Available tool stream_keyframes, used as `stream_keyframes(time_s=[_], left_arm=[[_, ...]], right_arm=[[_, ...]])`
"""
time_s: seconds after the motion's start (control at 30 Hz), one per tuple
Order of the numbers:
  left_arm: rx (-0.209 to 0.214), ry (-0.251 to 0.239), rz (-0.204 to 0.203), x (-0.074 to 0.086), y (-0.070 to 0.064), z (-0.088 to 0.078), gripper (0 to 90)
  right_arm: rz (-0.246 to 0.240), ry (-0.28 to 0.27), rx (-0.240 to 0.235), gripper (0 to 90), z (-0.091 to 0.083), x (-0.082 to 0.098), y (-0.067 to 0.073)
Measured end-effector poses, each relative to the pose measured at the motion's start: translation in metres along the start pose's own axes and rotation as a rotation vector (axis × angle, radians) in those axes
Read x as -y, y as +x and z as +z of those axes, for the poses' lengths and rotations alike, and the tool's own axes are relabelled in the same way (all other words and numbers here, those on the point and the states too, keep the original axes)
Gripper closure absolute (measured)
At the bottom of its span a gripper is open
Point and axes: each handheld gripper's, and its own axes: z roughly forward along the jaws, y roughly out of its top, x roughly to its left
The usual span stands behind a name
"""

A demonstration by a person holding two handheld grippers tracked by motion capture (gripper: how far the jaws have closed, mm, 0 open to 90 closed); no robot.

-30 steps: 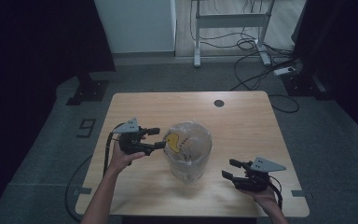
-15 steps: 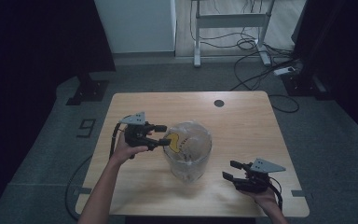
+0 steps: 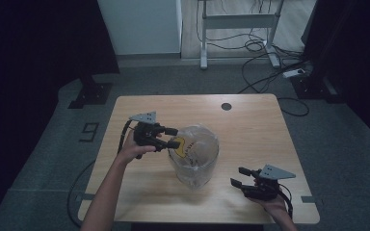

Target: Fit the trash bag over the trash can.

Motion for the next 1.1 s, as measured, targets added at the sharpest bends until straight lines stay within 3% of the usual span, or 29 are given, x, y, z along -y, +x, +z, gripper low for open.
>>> stream_keyframes(time_s=[0.2,0.37,0.63,1.1], left_arm=[[0.022,0.016,-0.005,-0.004,0.009,0.0,36.5],[0.049,0.049,0.011,-0.012,0.012,0.01,36.5],[0.057,0.076,0.026,-0.023,0.014,0.023,37.0],[0.06,0.098,0.018,-0.026,0.019,0.034,40.3]], right_arm=[[0.006,-0.001,0.007,38.4,-0.001,0.002,0.0],[0.01,0.007,0.016,38.4,-0.002,0.005,0.001],[0.014,0.005,0.026,38.4,-0.006,0.007,0.002],[0.018,0.005,0.026,38.4,-0.005,0.008,0.0]])
